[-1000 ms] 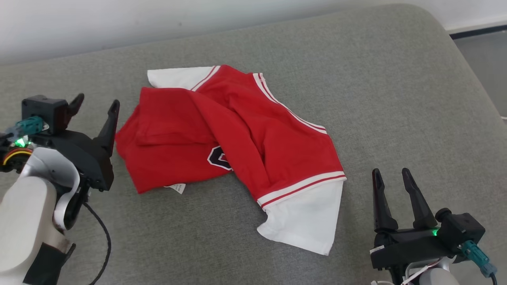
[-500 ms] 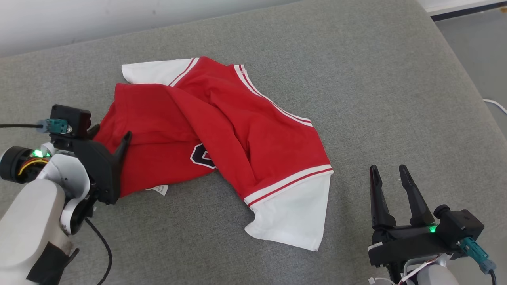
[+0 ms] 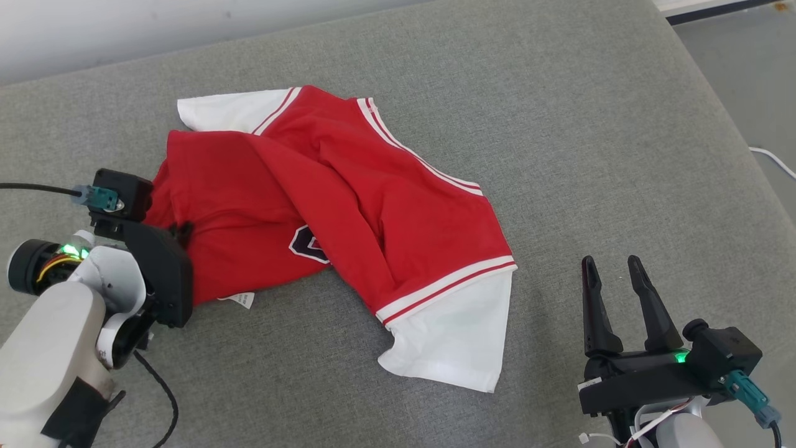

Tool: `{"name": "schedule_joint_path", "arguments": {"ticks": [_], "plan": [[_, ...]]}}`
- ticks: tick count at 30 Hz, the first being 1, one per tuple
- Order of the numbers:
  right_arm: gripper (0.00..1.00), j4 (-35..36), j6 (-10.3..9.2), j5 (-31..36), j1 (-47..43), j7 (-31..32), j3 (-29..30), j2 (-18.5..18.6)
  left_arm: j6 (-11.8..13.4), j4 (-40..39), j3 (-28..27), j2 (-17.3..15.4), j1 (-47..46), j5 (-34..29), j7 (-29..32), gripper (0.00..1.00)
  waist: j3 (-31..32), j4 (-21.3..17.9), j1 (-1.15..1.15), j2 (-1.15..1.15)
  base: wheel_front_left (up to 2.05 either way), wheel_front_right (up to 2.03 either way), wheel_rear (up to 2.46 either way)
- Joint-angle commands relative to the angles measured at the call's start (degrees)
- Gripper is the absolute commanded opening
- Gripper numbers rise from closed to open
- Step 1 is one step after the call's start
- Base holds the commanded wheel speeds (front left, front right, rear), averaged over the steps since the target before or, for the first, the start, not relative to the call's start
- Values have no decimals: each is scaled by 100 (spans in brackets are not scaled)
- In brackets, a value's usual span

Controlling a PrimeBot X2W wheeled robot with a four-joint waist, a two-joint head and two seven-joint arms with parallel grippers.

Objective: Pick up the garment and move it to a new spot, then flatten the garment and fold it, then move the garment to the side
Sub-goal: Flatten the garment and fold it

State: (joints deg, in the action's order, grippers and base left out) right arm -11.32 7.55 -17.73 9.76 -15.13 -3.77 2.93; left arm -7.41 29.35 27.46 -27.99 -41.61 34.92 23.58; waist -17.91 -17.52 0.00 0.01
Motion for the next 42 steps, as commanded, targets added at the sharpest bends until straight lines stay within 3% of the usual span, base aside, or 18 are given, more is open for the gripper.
{"name": "schedule_joint_path", "arguments": {"ticks": [1, 10, 20, 32, 36, 42], "plan": [[100, 20, -13, -38, 25, -2, 9, -6, 5, 61, -9, 17, -58, 56, 39, 0, -8, -3, 0, -1, 0, 0, 0], [100, 8, -13, 73, -98, -2, 153, -5, 4, -200, -65, 81, -379, -63, -693, 0, 189, 247, 0, -1, 0, 0, 0], [100, 0, -13, 244, -287, -2, 234, -5, 168, -1322, -167, 142, -79, -34, -1229, 0, 587, 881, 0, -1, 0, 0, 0], [100, 30, -13, 434, -631, -2, 433, 0, 1172, -3366, -542, -47, 2296, 294, -1676, 0, 996, 1800, 0, -1, 0, 0, 0], [100, 32, -13, 475, -645, -2, 468, 40, 1391, -3550, -489, 118, 3060, 396, -1896, 0, 1037, 1990, 0, -1, 0, 0, 0], [100, -2, -13, 522, -640, -2, 381, 107, 1517, -3086, -388, 307, 3660, 399, -2247, 0, 1089, 2084, 0, -1, 0, 0, 0]]}}
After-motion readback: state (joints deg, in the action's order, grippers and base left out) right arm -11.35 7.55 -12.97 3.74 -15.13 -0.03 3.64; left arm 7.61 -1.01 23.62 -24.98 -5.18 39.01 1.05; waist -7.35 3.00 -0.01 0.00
